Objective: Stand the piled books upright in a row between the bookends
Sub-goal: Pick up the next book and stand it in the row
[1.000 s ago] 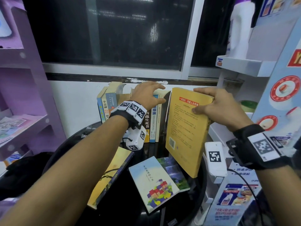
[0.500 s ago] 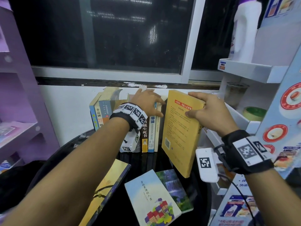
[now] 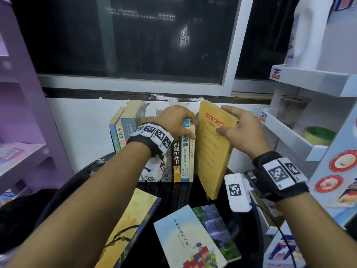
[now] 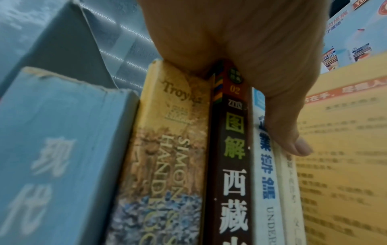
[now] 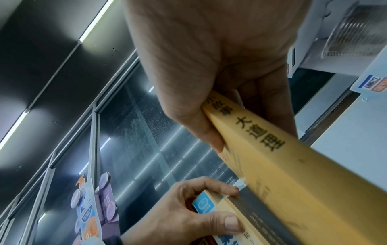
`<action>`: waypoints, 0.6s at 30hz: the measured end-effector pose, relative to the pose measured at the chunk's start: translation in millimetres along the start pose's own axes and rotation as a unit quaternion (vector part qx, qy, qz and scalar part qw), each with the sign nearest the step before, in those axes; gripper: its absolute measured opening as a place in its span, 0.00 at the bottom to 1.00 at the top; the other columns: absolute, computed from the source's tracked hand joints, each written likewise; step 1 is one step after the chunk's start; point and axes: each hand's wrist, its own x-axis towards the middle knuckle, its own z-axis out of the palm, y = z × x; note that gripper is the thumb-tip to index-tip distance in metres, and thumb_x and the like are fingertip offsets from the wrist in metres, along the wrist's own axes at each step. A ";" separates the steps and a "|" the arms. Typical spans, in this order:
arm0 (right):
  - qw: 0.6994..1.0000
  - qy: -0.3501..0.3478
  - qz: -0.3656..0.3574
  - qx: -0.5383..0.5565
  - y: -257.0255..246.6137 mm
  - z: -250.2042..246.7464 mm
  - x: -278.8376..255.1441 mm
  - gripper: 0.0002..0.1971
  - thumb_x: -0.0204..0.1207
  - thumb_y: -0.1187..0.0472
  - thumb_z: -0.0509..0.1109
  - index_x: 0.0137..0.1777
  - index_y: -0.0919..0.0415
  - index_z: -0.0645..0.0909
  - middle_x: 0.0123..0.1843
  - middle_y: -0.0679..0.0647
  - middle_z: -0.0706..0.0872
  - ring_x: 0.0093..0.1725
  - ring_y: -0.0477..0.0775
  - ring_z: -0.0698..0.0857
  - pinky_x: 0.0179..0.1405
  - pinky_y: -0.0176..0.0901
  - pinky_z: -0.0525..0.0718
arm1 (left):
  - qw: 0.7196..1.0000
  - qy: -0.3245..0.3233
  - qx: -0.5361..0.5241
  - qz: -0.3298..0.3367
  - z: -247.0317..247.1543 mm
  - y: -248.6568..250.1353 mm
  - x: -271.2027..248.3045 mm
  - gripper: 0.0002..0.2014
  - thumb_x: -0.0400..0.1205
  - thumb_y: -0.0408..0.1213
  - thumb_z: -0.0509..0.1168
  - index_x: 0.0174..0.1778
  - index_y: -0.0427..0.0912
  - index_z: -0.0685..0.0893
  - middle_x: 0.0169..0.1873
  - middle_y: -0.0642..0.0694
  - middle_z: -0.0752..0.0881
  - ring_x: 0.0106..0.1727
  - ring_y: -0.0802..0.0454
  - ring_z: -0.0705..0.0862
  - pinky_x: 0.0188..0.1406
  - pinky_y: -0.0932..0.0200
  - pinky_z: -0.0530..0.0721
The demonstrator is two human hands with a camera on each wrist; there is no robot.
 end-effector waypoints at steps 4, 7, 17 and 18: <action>1.000 0.010 -0.001 0.013 -0.7 16.9 7.2 0.31 0.73 0.61 0.77 0.76 0.48 0.74 0.64 0.52 0.85 0.55 0.52 0.83 0.52 0.43 0.82 | 1.000 0.005 0.003 0.003 0.9 0.2 -1.1 0.21 0.68 0.55 0.77 0.55 0.55 0.86 0.53 0.52 0.84 0.58 0.53 0.78 0.55 0.57 0.73; 1.000 0.017 0.003 0.020 1.6 29.7 14.8 0.31 0.72 0.60 0.77 0.76 0.47 0.74 0.63 0.53 0.86 0.56 0.53 0.84 0.53 0.44 0.84 | 1.000 0.010 0.006 -0.001 1.5 0.8 -2.9 0.23 0.68 0.55 0.77 0.57 0.54 0.85 0.54 0.52 0.84 0.60 0.52 0.78 0.58 0.55 0.75; 1.000 0.021 -0.009 0.011 9.7 55.4 35.4 0.32 0.75 0.58 0.76 0.78 0.48 0.71 0.68 0.55 0.83 0.62 0.59 0.82 0.61 0.58 0.85 | 1.000 -0.003 -0.021 -0.009 0.0 -2.4 -2.7 0.21 0.68 0.52 0.79 0.53 0.50 0.86 0.55 0.51 0.85 0.60 0.51 0.79 0.62 0.49 0.78; 1.000 0.022 -0.010 0.012 10.1 56.3 37.0 0.31 0.75 0.58 0.76 0.78 0.48 0.72 0.67 0.55 0.83 0.61 0.59 0.83 0.61 0.57 0.85 | 0.999 0.005 -0.034 -0.005 0.3 -3.1 -2.9 0.20 0.67 0.52 0.79 0.52 0.50 0.87 0.57 0.51 0.85 0.61 0.51 0.78 0.65 0.48 0.77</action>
